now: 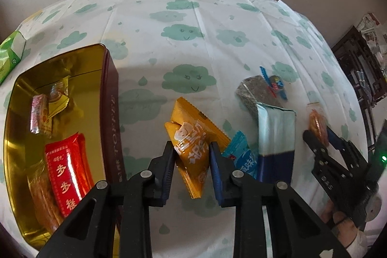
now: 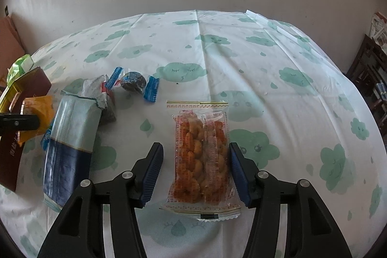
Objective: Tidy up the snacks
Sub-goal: 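Carry the chip bag into the tray and open the left gripper while the right holds its bag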
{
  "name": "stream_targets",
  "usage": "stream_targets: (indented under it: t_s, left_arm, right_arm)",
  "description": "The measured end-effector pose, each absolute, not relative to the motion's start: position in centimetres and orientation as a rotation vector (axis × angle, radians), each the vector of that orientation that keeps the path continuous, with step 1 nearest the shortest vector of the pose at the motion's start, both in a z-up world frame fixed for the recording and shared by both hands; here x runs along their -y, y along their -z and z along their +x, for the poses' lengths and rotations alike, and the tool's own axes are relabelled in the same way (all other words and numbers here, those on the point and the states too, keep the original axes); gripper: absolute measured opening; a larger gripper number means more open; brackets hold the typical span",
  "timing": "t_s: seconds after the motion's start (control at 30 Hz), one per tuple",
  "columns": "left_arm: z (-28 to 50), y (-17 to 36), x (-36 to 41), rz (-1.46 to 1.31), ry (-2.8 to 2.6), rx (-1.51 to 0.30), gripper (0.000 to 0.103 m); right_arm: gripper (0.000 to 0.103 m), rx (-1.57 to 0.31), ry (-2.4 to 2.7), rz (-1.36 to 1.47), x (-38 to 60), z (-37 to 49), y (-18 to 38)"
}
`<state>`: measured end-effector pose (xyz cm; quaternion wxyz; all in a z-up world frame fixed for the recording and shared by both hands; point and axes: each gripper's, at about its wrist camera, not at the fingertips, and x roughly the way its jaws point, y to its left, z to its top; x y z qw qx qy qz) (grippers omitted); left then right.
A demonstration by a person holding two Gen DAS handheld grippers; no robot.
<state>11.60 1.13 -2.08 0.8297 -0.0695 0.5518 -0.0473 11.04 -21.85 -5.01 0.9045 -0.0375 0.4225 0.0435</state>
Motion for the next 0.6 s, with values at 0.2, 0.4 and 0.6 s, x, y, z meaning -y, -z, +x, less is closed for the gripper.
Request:
stream_targets:
  t_s: [0.2, 0.4, 0.6]
  left_arm:
    - [10.3, 0.5, -1.5, -0.142, 0.099, -1.136, 0.025]
    - [9.2, -0.3, -2.1, -0.14, 0.094, -1.119, 0.024]
    - [8.5, -0.8, -2.7, -0.142, 0.086, -1.106, 0.024]
  right_arm:
    - [0.056, -0.873, -0.089, -0.081, 21.8, 11.1, 5.0]
    - [0.056, -0.873, -0.089, -0.081, 21.8, 11.1, 5.0]
    - [0.056, -0.873, -0.089, -0.082, 21.8, 11.1, 5.1]
